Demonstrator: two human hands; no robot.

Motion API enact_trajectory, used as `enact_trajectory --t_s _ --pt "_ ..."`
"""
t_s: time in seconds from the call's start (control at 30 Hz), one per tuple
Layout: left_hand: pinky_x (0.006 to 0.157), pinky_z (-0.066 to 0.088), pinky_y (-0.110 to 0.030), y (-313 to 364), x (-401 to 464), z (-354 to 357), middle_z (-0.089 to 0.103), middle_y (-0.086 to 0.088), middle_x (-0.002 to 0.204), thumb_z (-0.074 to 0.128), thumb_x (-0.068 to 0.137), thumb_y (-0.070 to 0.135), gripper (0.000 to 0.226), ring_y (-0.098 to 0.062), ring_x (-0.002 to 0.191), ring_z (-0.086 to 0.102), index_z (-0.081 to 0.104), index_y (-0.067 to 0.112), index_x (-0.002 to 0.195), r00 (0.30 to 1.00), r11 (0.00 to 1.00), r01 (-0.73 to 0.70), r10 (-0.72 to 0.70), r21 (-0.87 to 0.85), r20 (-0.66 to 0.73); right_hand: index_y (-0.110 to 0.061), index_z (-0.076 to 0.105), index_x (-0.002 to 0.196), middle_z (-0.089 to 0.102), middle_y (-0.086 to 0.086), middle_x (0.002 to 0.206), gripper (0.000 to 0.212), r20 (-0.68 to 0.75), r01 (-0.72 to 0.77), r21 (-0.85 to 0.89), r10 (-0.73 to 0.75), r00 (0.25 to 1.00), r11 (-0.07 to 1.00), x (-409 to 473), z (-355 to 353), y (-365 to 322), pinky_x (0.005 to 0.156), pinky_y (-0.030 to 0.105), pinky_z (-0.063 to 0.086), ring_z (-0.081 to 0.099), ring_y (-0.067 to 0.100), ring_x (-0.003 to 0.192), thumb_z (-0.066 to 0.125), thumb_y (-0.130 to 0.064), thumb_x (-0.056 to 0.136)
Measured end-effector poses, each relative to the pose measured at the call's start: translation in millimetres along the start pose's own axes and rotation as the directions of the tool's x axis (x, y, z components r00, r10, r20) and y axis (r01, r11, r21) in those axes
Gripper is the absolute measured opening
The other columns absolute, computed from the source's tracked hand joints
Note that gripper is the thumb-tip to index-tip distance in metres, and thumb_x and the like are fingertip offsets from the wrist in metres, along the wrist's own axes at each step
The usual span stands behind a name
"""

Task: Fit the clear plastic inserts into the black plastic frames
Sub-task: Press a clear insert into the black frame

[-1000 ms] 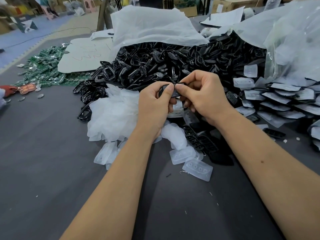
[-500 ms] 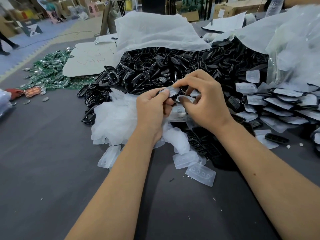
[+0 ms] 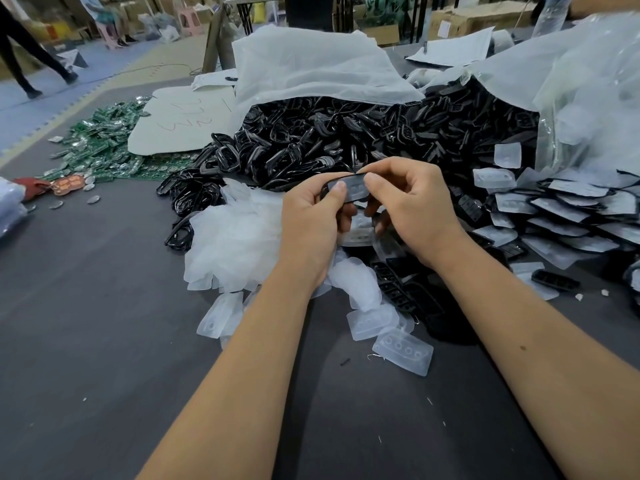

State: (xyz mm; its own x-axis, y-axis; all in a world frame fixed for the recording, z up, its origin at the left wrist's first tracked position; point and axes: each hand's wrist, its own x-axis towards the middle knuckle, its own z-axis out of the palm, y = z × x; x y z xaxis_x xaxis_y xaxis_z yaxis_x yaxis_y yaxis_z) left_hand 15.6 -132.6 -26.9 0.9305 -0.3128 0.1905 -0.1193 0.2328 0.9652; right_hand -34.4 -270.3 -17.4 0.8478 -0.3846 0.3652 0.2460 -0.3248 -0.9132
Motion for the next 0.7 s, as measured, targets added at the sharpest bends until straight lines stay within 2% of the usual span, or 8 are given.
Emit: enact_trajectory --t_s 0.17,0.37,0.5,0.6,0.7 --pt "0.053 0.046 -0.021 -3.4 0.4 0.1 0.068 -0.005 0.073 0.052 0.103 0.000 0.029 -0.014 0.062 0.057 0.077 0.012 0.106 1.000 1.000 -0.016 0.015 0.020 0.010 -0.011 0.076 0.096 0.071 -0.004 0.070 0.008 -0.004 -0.021 0.009 0.021 1.000 1.000 1.5 -0.6 3.2 0.054 0.028 0.053 0.068 0.015 0.061 0.068 -0.011 0.096" --pt "0.053 0.047 -0.020 -3.9 0.7 1.8 0.068 -0.003 0.073 0.050 0.105 -0.002 0.029 -0.010 0.061 0.060 0.076 0.009 0.111 1.000 0.998 -0.014 0.014 0.065 -0.004 -0.009 0.074 0.090 0.069 -0.002 0.065 0.007 0.038 -0.152 0.152 0.148 0.988 0.977 0.7 -0.8 0.7 0.047 0.025 0.049 0.063 0.013 0.056 0.071 -0.006 0.095" --pt "0.052 0.045 -0.021 -2.8 -0.7 2.8 0.068 -0.003 0.070 0.045 0.110 0.006 0.029 -0.011 0.055 0.057 0.072 0.007 0.118 1.000 0.994 -0.019 0.018 0.103 0.016 -0.008 0.071 0.084 0.067 0.001 0.064 0.012 0.059 -0.245 0.286 0.238 0.969 0.926 2.7 -4.1 -3.7 0.044 0.022 0.046 0.059 0.012 0.052 0.070 -0.001 0.095" --pt "0.052 0.048 -0.025 1.5 -3.3 4.7 0.074 -0.009 0.087 0.042 0.110 0.013 0.032 -0.013 0.058 0.061 0.072 0.013 0.120 1.000 0.997 -0.028 0.028 0.073 -0.002 -0.007 0.069 0.081 0.065 0.003 0.062 0.016 0.088 -0.331 0.402 0.324 0.942 0.854 4.7 -5.2 -6.7 0.041 0.019 0.042 0.055 0.010 0.049 0.069 0.002 0.094" --pt "0.061 0.057 -0.034 5.1 -3.8 4.6 0.070 -0.024 0.105 0.045 0.095 0.010 0.037 -0.019 0.072 0.068 0.071 0.014 0.121 0.999 1.000 -0.031 0.031 0.000 -0.035 -0.006 0.069 0.084 0.065 0.004 0.061 0.014 0.095 -0.365 0.450 0.363 0.927 0.815 5.4 -4.9 -7.2 0.040 0.018 0.040 0.053 0.009 0.048 0.068 0.003 0.094"
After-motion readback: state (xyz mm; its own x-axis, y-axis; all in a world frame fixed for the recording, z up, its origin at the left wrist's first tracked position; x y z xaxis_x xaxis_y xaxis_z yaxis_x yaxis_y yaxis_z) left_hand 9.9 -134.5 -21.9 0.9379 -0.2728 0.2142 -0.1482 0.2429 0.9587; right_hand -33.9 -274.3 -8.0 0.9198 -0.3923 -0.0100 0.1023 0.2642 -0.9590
